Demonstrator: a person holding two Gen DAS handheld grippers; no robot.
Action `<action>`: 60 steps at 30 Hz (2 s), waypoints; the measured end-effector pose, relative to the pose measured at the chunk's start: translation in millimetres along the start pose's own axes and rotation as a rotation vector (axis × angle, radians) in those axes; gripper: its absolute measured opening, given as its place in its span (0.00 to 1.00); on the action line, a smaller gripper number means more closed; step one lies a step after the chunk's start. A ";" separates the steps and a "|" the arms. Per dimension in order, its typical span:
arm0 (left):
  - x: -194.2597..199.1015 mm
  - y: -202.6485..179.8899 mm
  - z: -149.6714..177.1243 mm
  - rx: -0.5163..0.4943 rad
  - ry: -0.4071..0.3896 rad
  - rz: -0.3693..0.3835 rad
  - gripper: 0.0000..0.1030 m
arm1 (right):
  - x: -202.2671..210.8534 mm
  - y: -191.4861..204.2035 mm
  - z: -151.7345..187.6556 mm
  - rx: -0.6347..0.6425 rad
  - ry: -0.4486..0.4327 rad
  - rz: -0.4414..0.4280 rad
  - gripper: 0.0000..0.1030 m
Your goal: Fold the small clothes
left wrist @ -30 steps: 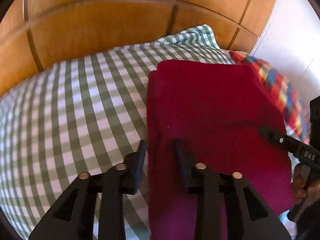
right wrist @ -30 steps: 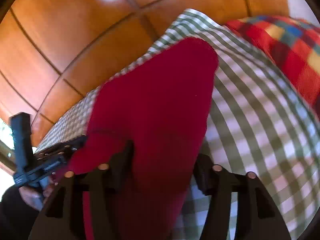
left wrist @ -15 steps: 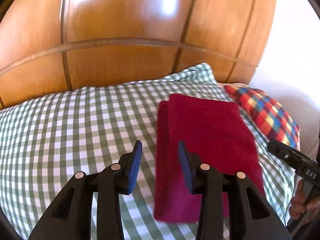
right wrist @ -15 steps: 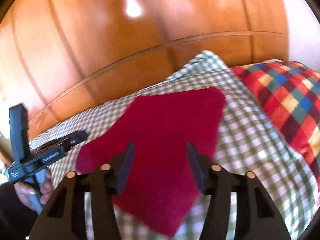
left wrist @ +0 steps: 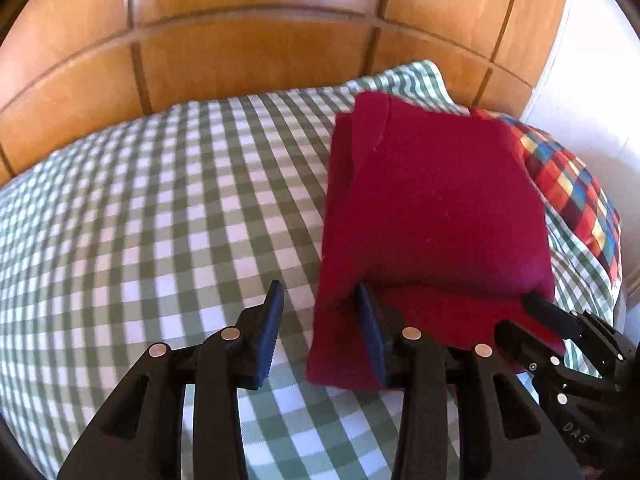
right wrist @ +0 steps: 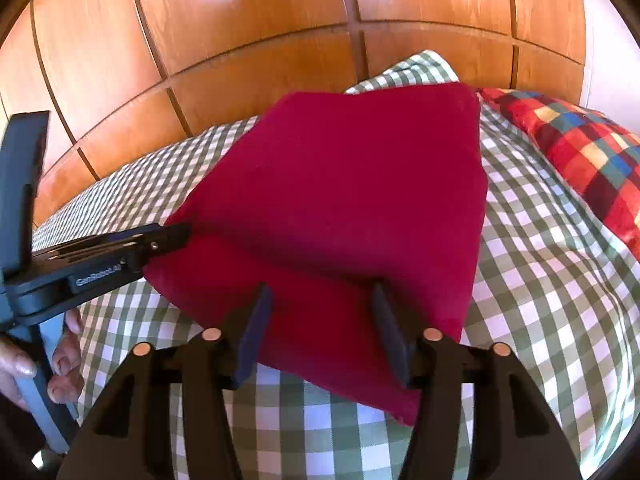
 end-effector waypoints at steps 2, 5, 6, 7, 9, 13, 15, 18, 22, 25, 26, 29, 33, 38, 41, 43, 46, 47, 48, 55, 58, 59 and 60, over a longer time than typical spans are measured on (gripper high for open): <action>9.7 -4.7 1.6 -0.005 -0.022 -0.013 0.37 | 4.1 0.7 -2.1 0.004 -0.006 0.008 0.62; 21.7 -10.0 1.4 -0.016 -0.054 -0.036 0.37 | 13.1 3.4 -4.7 -0.002 -0.022 0.024 0.70; 25.2 -11.5 1.6 -0.019 -0.063 -0.041 0.37 | 15.4 4.5 -5.9 -0.008 -0.026 0.025 0.72; 30.3 -13.3 2.3 -0.024 -0.076 -0.048 0.38 | 19.6 4.4 -7.0 -0.017 -0.035 0.032 0.73; 36.2 -15.8 3.0 -0.027 -0.096 -0.059 0.45 | 26.7 5.4 -8.6 -0.021 -0.050 0.049 0.74; 51.8 -20.2 3.0 -0.027 -0.130 -0.068 0.46 | 31.7 4.0 -8.0 -0.044 -0.044 0.075 0.74; 59.8 -22.7 2.9 -0.031 -0.147 -0.072 0.46 | 35.2 1.8 -6.5 -0.058 -0.043 0.088 0.74; 72.5 -27.4 2.7 -0.040 -0.173 -0.074 0.50 | 41.7 0.0 -4.0 -0.073 -0.046 0.111 0.77; 91.5 -34.6 4.1 -0.054 -0.216 -0.083 0.58 | 50.5 3.3 1.8 -0.079 -0.051 0.133 0.84; 99.8 -37.7 7.4 -0.060 -0.224 -0.086 0.58 | 57.6 6.5 5.2 -0.082 -0.064 0.164 0.89; 103.0 -38.8 9.4 -0.062 -0.227 -0.088 0.59 | 60.4 7.1 5.8 -0.086 -0.069 0.176 0.90; 110.8 -39.1 14.0 -0.071 -0.243 -0.109 0.72 | 70.8 4.8 5.2 -0.113 -0.090 0.220 0.96; 117.1 -38.8 22.2 -0.086 -0.238 -0.127 0.72 | 86.9 -3.7 0.8 -0.162 -0.123 0.290 0.97; 129.1 -33.6 28.0 -0.064 -0.261 -0.143 0.85 | 101.1 -4.9 -1.4 -0.163 -0.154 0.340 0.98; 135.4 -32.8 29.0 -0.076 -0.277 -0.165 0.89 | 103.8 -5.7 0.3 -0.166 -0.157 0.351 0.98; 137.7 -32.5 29.4 -0.077 -0.277 -0.165 0.91 | 105.9 -5.4 1.4 -0.173 -0.162 0.352 0.98; 140.9 -33.1 29.3 -0.077 -0.286 -0.160 0.91 | 106.4 -2.5 4.0 -0.165 -0.158 0.351 0.98; 141.9 -33.5 29.4 -0.078 -0.288 -0.160 0.91 | 106.5 -1.7 4.5 -0.163 -0.158 0.351 0.98; 143.1 -33.8 29.3 -0.080 -0.292 -0.162 0.91 | 107.1 -0.8 5.1 -0.163 -0.159 0.352 0.98; 147.3 -33.7 28.1 -0.088 -0.303 -0.159 0.91 | 112.7 -2.9 4.5 -0.181 -0.178 0.352 0.98; 148.5 -35.9 27.8 -0.093 -0.307 -0.161 0.91 | 113.9 -2.7 4.7 -0.182 -0.180 0.351 0.98; 148.9 -36.8 27.9 -0.097 -0.309 -0.161 0.91 | 114.0 -3.0 4.7 -0.183 -0.181 0.350 0.98; 149.4 -37.1 28.0 -0.101 -0.309 -0.162 0.91 | 113.7 -3.4 4.4 -0.181 -0.181 0.350 0.98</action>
Point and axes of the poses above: each gripper's, at about its wrist camera, not at the fingertips, and x roughly against the way its jaws point, y to its left, z to its underside, the point moved 8 cm from there along -x, roughly the way its jaws point, and after that the axes turned 13 degrees about z, right-handed, at the moved point
